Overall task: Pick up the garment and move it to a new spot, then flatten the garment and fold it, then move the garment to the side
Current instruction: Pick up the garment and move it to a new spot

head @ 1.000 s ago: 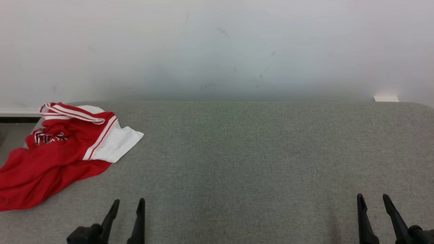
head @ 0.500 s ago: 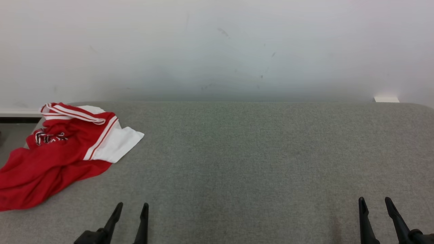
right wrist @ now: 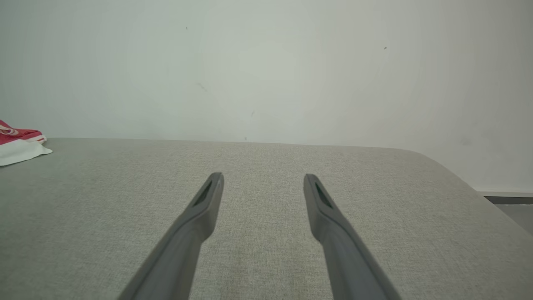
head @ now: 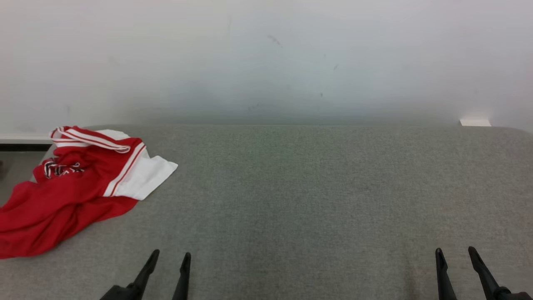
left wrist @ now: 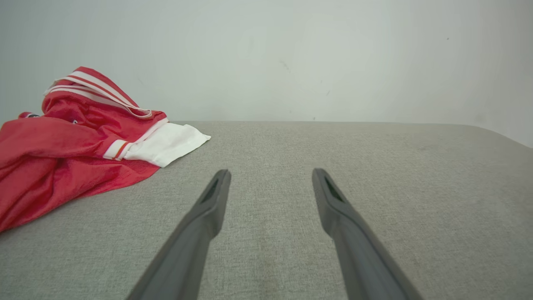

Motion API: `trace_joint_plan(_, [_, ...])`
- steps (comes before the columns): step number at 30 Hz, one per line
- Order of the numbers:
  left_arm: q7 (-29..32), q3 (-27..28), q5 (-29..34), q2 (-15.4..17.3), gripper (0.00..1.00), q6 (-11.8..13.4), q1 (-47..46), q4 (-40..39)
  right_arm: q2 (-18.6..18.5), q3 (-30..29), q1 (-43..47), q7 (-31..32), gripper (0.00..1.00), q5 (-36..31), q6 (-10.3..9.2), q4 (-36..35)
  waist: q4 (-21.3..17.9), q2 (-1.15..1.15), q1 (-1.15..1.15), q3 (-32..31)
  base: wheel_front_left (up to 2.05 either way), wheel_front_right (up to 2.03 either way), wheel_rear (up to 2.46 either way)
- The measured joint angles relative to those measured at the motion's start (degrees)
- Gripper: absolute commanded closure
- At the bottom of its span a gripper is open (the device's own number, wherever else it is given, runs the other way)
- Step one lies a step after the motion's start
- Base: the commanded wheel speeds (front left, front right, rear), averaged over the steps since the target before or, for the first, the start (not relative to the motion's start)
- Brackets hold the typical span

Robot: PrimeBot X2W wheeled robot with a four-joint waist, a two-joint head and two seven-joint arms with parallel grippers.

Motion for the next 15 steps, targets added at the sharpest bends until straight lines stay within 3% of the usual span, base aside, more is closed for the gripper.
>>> trace_joint_plan(7, [-0.02,-0.31,0.32,-0.43,0.0,-0.23,-0.18,0.34,-0.03,1.29,0.85,-0.1,0.0,-0.03,0.0,0.34,3.69,0.0,0.0,-0.31,0.0,0.0,0.0])
trace_joint_plan(15, [-0.02,-0.03,0.4,-0.66,0.0,-0.24,0.23,0.16,-0.03,4.01,0.86,-0.11,0.0,0.41,0.0,0.87,12.76,0.0,0.0,-0.77,0.0,0.0,0.0])
